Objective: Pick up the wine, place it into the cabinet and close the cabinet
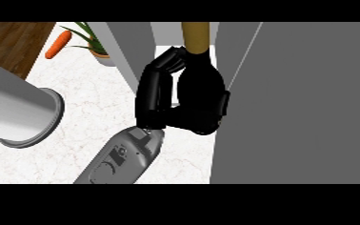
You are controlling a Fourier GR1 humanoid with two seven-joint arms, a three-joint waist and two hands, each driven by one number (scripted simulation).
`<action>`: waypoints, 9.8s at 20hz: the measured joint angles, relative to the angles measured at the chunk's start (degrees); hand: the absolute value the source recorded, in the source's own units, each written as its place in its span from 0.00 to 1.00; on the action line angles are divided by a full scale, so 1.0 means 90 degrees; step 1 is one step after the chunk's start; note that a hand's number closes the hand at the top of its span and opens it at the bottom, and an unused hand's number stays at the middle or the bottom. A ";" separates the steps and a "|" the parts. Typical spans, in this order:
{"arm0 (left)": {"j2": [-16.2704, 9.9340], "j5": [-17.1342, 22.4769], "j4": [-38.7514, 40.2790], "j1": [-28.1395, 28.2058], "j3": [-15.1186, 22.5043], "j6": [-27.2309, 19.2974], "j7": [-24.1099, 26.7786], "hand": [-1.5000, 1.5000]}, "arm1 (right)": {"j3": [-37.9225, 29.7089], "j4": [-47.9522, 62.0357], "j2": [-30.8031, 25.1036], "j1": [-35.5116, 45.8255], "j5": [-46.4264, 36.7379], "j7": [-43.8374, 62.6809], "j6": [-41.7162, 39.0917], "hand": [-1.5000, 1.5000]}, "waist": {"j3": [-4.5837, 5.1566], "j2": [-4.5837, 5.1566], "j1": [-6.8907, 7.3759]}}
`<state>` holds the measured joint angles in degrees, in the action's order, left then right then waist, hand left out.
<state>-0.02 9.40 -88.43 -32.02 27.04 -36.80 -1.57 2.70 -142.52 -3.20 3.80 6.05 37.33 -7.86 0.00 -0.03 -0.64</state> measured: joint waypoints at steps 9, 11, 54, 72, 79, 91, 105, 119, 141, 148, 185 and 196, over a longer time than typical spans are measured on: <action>0.0000 0.0909 0.0803 0.0024 0.0103 -0.0229 0.1049 1.00 | -0.0028 0.0012 0.0007 0.0018 0.0027 0.0027 -0.0013 0.00 | 0.0000 0.0003 -0.0014; 0.0000 0.0889 0.0892 0.0228 0.0132 -0.0127 0.1239 1.00 | -0.0028 0.0015 0.0002 0.0002 0.0028 -0.0011 -0.0049 0.00 | 0.0001 0.0001 -0.0001; -0.0018 0.1569 0.5663 -0.2021 -0.1809 0.1029 0.3227 1.00 | -0.0165 0.0159 0.0120 -0.0010 0.0159 -0.0209 -0.0204 0.00 | 0.0004 0.0025 -0.0084; -0.0025 0.1841 0.7626 -0.3216 -0.2494 0.0975 0.4524 1.00 | -0.0061 0.0205 0.0202 0.0100 0.0241 -0.0108 -0.0194 0.00 | 0.0001 0.0052 -0.0190; 0.0008 0.2255 0.8062 -0.3429 -0.2945 0.1368 0.4680 1.00 | 0.0032 0.0233 0.0257 0.0127 0.0229 -0.0185 -0.0212 0.00 | -0.0010 0.0071 -0.0263; 0.0004 0.2293 0.8702 -0.3654 -0.3161 0.1467 0.4998 0.00 | 0.0316 0.0236 0.0313 0.0001 0.0178 -0.0305 -0.0222 0.00 | -0.0020 0.0077 -0.0319; -0.0017 0.1925 0.9212 -0.3665 -0.3075 0.1096 0.5035 0.00 | 0.0246 0.0270 0.0277 0.0102 0.0145 -0.0300 -0.0180 0.00 | -0.0017 0.0125 -0.0371; 0.0006 0.1872 0.9161 -0.3467 -0.3225 0.1024 0.5469 0.00 | 0.0292 0.0326 0.0270 0.0094 0.0164 -0.0417 -0.0261 0.00 | -0.0018 0.0151 -0.0425; 0.0017 0.1834 0.9070 -0.3376 -0.3094 0.2183 0.5629 0.00 | 0.0495 0.0280 0.0300 -0.0010 0.0188 -0.0397 -0.0184 0.00 | 0.0005 0.0123 -0.0408; 0.0014 0.2281 0.8843 -0.3223 -0.2841 0.2386 0.5641 0.00 | 0.0511 0.0301 0.0298 0.0248 0.0133 -0.0185 -0.0030 0.00 | 0.0006 0.0076 -0.0422; -0.0687 0.2535 0.0273 0.2179 0.2021 -0.1363 0.3984 0.00 | 0.0188 0.0143 0.0128 -0.0234 0.0017 -0.0388 -0.0001 0.00 | -0.0003 -0.0019 0.0085; -0.1686 0.2183 -0.1627 0.3537 0.2295 -0.1011 0.3846 0.00 | 0.0420 0.0149 0.0093 -0.0086 0.0141 0.0057 -0.0137 1.00 | -0.0001 -0.0016 0.0092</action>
<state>-15.20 29.05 -103.07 -0.19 47.70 -45.90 33.05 6.48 -141.18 -2.36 3.03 7.31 37.84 -9.09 -0.01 -0.18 0.19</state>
